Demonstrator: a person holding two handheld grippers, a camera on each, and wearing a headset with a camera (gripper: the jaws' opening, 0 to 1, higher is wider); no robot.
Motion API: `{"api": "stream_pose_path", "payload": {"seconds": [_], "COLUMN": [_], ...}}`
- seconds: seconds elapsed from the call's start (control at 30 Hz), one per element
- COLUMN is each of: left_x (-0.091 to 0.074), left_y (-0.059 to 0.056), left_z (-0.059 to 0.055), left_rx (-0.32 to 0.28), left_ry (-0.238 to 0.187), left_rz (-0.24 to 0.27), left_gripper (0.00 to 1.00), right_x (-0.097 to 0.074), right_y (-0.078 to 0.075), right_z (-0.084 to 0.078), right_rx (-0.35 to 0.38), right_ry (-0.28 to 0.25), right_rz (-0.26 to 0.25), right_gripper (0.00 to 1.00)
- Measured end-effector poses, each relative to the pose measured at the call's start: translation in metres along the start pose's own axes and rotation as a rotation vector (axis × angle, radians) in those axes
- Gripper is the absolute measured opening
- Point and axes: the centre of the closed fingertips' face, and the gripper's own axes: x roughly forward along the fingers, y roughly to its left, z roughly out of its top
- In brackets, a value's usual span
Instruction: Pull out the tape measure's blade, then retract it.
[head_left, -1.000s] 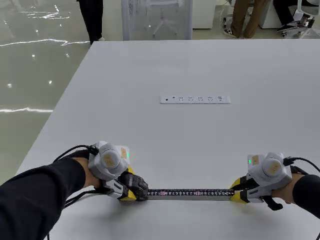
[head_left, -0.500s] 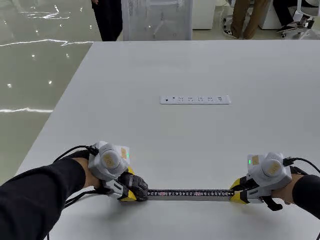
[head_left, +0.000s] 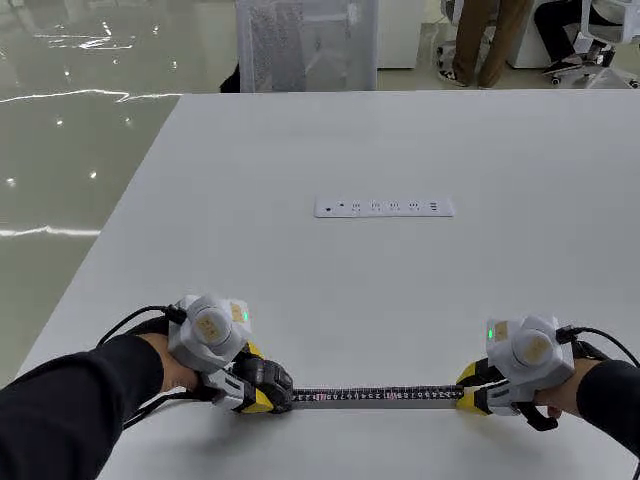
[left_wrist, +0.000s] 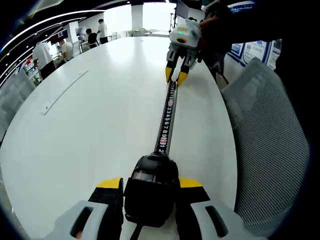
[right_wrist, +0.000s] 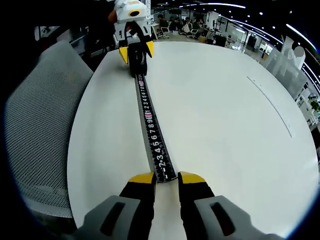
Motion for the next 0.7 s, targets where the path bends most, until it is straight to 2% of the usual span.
{"api": "stream_pose_path", "payload": {"seconds": [0.03, 0.1, 0.13, 0.17, 0.2, 0.23, 0.27, 0.3, 0.4, 0.43, 0.47, 0.53, 0.6, 0.7], "left_x": [-0.001, -0.006, -0.008, -0.01, -0.012, -0.016, -0.018, -0.023, -0.034, -0.037, -0.042, -0.048, -0.051, -0.053], "left_y": [0.001, 0.01, 0.005, 0.001, 0.004, 0.009, 0.013, 0.017, 0.028, 0.031, 0.034, 0.033, 0.027, 0.025], "left_z": [-0.001, -0.006, -0.011, -0.013, -0.014, -0.017, -0.019, -0.019, -0.02, -0.021, -0.02, -0.016, -0.019, -0.034], "left_rx": [-0.005, -0.051, -0.099, -0.12, -0.103, -0.109, -0.134, -0.198, -0.296, -0.316, -0.345, -0.38, -0.385, -0.381], "left_ry": [-0.002, 0.0, 0.004, 0.002, -0.003, -0.01, -0.017, -0.053, -0.132, -0.143, -0.178, -0.249, -0.262, -0.226], "left_rz": [0.007, 0.062, 0.043, 0.017, 0.031, 0.066, 0.091, 0.115, 0.157, 0.17, 0.184, 0.173, 0.146, 0.175], "left_gripper": [0.37, 0.42, 0.42, 0.38, 0.36, 0.38, 0.42, 0.51, 0.79, 0.84, 0.89, 0.99, 1.0, 1.0], "right_x": [-0.001, -0.005, -0.008, -0.01, -0.013, -0.016, -0.019, -0.023, -0.032, -0.034, -0.038, -0.043, -0.046, -0.053], "right_y": [0.0, -0.001, -0.003, -0.003, -0.004, -0.005, -0.006, -0.008, -0.01, -0.01, -0.01, -0.009, -0.005, -0.002], "right_z": [0.002, 0.004, 0.004, 0.005, 0.006, 0.005, 0.005, 0.005, 0.002, 0.0, -0.002, -0.006, -0.007, -0.011], "right_rx": [0.008, -0.006, 0.001, 0.012, 0.024, 0.036, 0.043, 0.055, 0.102, 0.106, 0.116, 0.147, 0.157, 0.164], "right_ry": [-0.011, -0.018, -0.021, -0.032, -0.039, -0.051, -0.054, -0.063, -0.084, -0.085, -0.085, -0.098, -0.113, -0.126], "right_rz": [-0.004, -0.035, -0.054, -0.063, -0.071, -0.082, -0.092, -0.11, -0.139, -0.144, -0.156, -0.174, -0.174, -0.206], "right_gripper": [0.15, 0.16, 0.16, 0.18, 0.19, 0.21, 0.22, 0.23, 0.28, 0.29, 0.32, 0.36, 0.38, 0.42]}}
